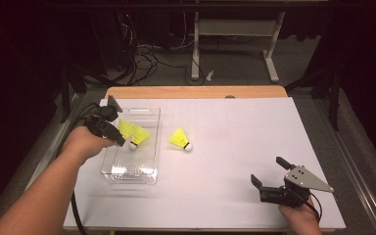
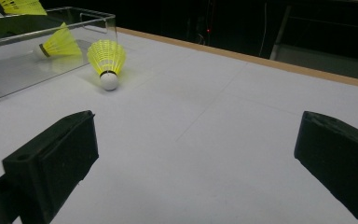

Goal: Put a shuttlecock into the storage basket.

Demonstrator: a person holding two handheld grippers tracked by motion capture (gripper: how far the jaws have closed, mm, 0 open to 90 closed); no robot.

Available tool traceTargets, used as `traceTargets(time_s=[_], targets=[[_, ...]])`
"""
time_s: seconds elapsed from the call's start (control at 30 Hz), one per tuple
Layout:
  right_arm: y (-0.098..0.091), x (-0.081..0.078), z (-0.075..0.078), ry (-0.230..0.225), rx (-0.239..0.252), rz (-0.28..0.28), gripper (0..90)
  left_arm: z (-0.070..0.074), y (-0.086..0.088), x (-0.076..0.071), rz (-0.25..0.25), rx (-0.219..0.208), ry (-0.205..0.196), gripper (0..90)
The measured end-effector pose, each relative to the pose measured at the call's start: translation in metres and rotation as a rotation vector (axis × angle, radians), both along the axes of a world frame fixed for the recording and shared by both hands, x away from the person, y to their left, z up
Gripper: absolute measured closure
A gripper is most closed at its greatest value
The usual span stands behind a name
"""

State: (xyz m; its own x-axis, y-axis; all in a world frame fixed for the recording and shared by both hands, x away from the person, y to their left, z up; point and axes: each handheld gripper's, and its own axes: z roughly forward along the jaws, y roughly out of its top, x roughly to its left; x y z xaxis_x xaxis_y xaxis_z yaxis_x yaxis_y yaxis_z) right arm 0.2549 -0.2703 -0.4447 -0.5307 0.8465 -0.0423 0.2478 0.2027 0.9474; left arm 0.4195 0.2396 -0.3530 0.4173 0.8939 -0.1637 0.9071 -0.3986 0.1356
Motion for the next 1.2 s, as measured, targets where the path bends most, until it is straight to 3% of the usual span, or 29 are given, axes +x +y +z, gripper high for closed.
traceTargets(time_s=[0.3,0.53,0.8,1.2], targets=[[-0.001,0.000,0.000,0.001,0.002,-0.002,0.2,-0.007,0.000,0.002,-0.001,0.004,0.018,65.2],[0.000,-0.001,0.000,-0.002,0.001,0.002,0.2,-0.018,0.002,-0.006,-0.008,0.024,0.044,65.2],[0.001,-0.001,0.000,-0.001,-0.001,0.004,0.2,-0.027,0.002,-0.018,-0.021,0.019,0.058,65.2],[0.001,0.000,-0.001,0.003,-0.003,0.003,0.2,-0.038,0.005,-0.022,-0.014,0.007,0.065,65.2]])
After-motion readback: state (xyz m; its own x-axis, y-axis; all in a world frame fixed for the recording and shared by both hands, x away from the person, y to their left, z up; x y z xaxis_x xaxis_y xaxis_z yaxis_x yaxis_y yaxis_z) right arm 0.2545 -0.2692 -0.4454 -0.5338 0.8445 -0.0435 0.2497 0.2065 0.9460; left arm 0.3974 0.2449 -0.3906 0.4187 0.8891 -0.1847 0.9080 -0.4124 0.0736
